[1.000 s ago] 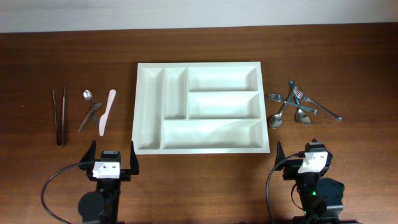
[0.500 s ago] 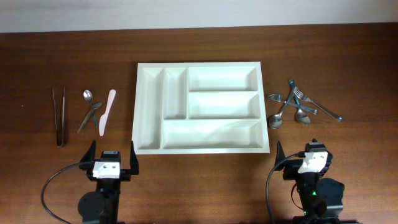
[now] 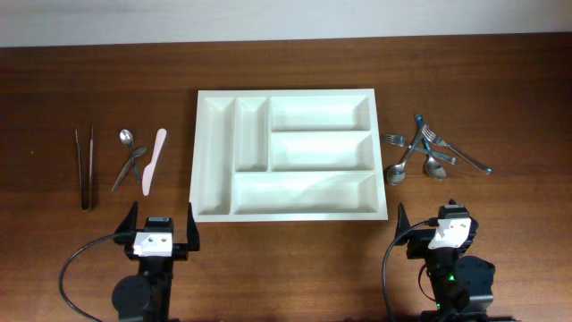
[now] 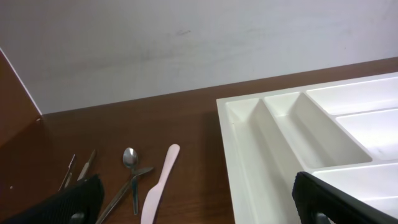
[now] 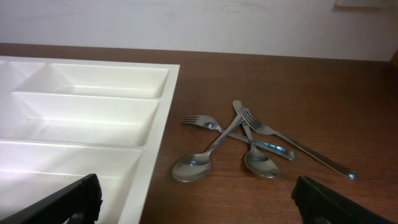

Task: Pack container

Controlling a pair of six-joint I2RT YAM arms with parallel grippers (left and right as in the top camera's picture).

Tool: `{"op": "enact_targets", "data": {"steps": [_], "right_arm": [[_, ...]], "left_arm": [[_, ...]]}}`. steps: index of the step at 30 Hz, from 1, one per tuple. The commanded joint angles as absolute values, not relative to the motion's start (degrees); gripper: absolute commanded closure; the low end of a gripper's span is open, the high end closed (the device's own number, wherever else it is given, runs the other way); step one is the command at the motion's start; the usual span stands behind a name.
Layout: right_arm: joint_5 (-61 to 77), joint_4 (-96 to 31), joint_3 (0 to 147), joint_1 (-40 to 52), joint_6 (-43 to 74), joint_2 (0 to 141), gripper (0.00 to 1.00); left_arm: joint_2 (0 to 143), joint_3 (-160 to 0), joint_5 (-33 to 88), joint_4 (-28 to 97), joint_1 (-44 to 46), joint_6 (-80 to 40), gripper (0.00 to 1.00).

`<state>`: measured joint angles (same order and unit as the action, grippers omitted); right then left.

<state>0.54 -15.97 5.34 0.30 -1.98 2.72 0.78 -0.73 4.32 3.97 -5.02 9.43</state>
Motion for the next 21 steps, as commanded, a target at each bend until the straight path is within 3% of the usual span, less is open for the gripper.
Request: {"op": "enact_targets", "data": {"steps": [1, 21], "right_arm": [[1.3, -15.6, 4.8, -0.1, -2.1, 2.0, 0.01], [2.8, -15.6, 4.8, -0.1, -2.1, 2.0, 0.01]], "left_arm": [[0.3, -0.5, 5.1, 4.1, -5.3, 10.0, 0.01], [0.3, -0.5, 5.1, 4.1, -5.3, 10.0, 0.01]]}}
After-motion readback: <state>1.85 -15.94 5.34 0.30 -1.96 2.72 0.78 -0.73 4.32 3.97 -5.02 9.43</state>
